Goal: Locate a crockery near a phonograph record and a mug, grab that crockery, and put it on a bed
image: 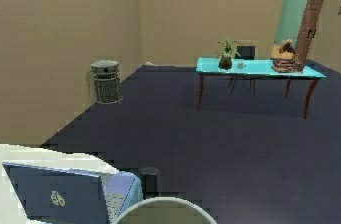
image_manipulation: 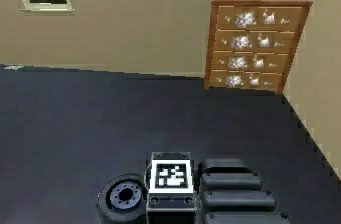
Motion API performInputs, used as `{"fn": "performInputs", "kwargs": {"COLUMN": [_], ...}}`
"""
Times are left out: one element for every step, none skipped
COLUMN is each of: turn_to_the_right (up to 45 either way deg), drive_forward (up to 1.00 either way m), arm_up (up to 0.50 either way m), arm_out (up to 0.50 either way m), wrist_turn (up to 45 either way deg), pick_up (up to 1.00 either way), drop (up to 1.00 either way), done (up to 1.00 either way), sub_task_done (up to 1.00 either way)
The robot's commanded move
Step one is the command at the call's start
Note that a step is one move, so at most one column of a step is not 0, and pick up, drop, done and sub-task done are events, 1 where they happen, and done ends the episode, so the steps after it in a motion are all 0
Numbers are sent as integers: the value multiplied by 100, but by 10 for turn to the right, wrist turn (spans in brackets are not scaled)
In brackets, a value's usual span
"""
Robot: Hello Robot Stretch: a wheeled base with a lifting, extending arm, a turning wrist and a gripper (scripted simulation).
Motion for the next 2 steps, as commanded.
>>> {"fn": "performInputs", "kwargs": {"turn_to_the_right": [-450,-450], "drive_forward": [0,0], "arm_up": [0,0], "arm_out": [0,0], "wrist_turn": [0,0], "pick_up": [0,0], "drop": [0,0], "done": [0,0], "sub_task_done": [0,0]}}
